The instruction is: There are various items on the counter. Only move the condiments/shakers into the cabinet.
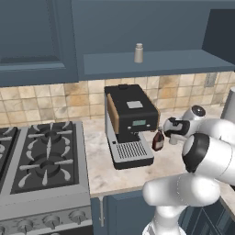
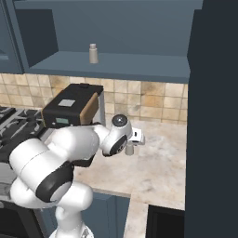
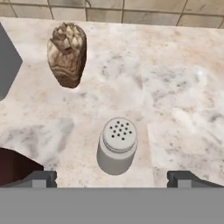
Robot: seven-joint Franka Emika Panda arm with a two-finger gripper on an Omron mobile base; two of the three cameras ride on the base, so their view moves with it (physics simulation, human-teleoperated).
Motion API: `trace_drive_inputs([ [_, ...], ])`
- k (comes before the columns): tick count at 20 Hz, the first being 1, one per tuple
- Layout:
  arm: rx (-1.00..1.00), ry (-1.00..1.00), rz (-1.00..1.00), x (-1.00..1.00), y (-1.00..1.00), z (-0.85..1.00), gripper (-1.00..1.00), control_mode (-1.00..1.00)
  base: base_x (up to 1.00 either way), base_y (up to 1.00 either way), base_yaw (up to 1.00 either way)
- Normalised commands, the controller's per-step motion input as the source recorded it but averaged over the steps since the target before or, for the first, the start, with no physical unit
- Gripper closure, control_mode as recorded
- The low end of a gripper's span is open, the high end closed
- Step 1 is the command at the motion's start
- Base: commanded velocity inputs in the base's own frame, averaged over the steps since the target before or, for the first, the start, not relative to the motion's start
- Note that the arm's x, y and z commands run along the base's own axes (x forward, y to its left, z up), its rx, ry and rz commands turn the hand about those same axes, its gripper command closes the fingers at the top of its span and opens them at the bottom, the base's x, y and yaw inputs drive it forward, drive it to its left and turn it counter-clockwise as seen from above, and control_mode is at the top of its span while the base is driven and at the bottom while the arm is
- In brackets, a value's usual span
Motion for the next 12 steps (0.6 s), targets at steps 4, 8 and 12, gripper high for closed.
trace_drive_inputs([
  [4, 0.00, 0.00, 0.00, 0.16, 0.00, -0.13, -1.00, -1.00, 0.00, 0.00, 0.00],
  [8, 0.00, 0.00, 0.00, 0.21, 0.00, -0.15, -1.00, -1.00, 0.00, 0.00, 0.00],
  [12, 0.00, 0.00, 0.00, 0.21, 0.00, -0.11, -1.00, -1.00, 0.00, 0.00, 0.00],
])
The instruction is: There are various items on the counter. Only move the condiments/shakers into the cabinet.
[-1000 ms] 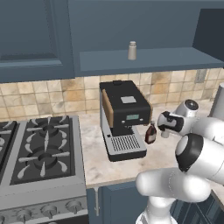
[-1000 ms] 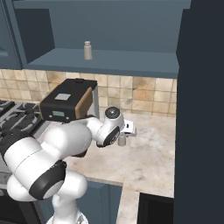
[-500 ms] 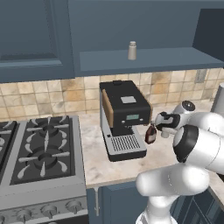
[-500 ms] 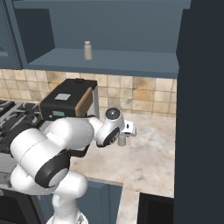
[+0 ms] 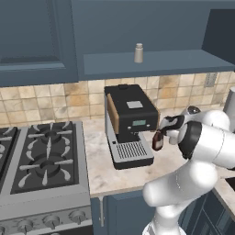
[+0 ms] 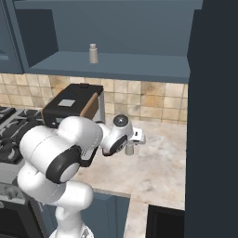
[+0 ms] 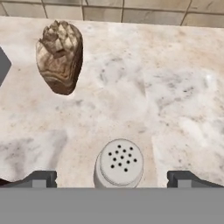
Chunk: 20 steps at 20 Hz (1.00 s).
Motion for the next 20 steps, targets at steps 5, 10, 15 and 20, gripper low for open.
trace_drive_inputs([
  [5, 0.00, 0.00, 0.00, 0.03, 0.00, -0.01, 1.00, -1.00, 0.00, 0.00, 0.00],
  [10, 0.00, -0.02, 0.00, -0.04, 0.00, 0.03, 1.00, -1.00, 0.00, 0.00, 0.00],
  [15, 0.00, -0.19, 0.00, -0.38, 0.00, 0.66, 1.00, -1.00, 0.00, 0.00, 0.00],
  [20, 0.00, -0.25, 0.00, -0.47, 0.00, 1.00, 1.00, -1.00, 0.00, 0.00, 0.00],
])
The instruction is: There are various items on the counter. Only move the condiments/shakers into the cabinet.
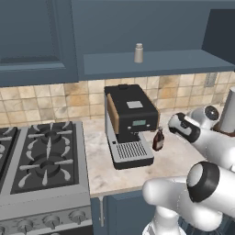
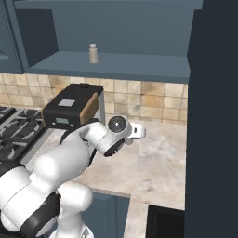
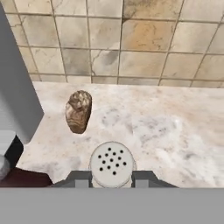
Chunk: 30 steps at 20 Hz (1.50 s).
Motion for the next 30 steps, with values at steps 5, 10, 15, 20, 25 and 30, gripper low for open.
trace_drive_inputs([
  [5, 0.00, -0.18, 0.00, -0.48, 0.00, 1.00, 1.00, -1.00, 0.00, 0.00, 0.00],
  [10, 0.04, -0.01, 0.00, -0.65, -0.03, 1.00, 1.00, -1.00, 0.00, 0.00, 0.00],
  [15, 0.11, 0.03, -0.01, -0.85, -0.12, 1.00, 1.00, -1.00, 0.00, 0.00, 0.00],
  [20, 0.11, 0.00, 0.00, -0.57, -0.04, 1.00, 1.00, -1.00, 0.00, 0.00, 0.00],
  [25, 0.07, 0.00, 0.00, -0.11, 0.00, 1.00, 1.00, -1.00, 0.00, 0.00, 0.00],
  [30, 0.02, -0.01, 0.00, 0.00, 0.00, 0.99, 1.00, -1.00, 0.00, 0.00, 0.00],
])
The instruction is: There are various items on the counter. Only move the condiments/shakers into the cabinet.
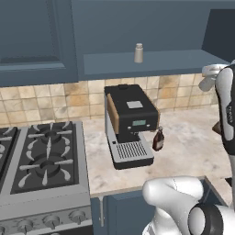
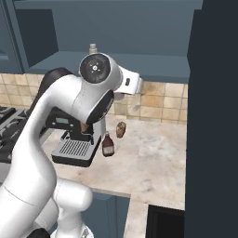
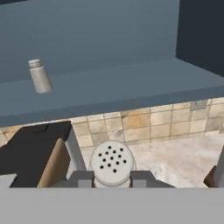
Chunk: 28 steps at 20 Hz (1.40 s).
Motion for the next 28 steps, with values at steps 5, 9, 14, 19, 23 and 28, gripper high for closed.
trace_drive_inputs([
  [5, 0.00, -0.15, 0.00, 0.00, 0.00, 0.67, 1.00, -1.00, 0.00, 0.00, 0.00],
  [9, -0.01, -0.26, 0.00, 0.11, 0.09, 0.17, 1.00, -1.00, 0.00, 0.00, 0.00],
  [14, 0.00, -0.10, 0.00, 0.22, 0.18, -0.03, 1.00, -1.00, 0.00, 0.00, 0.00],
  [19, 0.00, -0.01, -0.07, 0.40, 0.33, 0.04, 1.00, -1.00, 0.00, 0.00, 0.00],
  [23, 0.00, 0.00, -0.11, 0.58, 0.34, 0.18, 1.00, -1.00, 0.00, 0.00, 0.00],
  [28, 0.00, 0.04, -0.07, 0.63, 0.15, 0.00, 1.00, -1.00, 0.00, 0.00, 0.00],
])
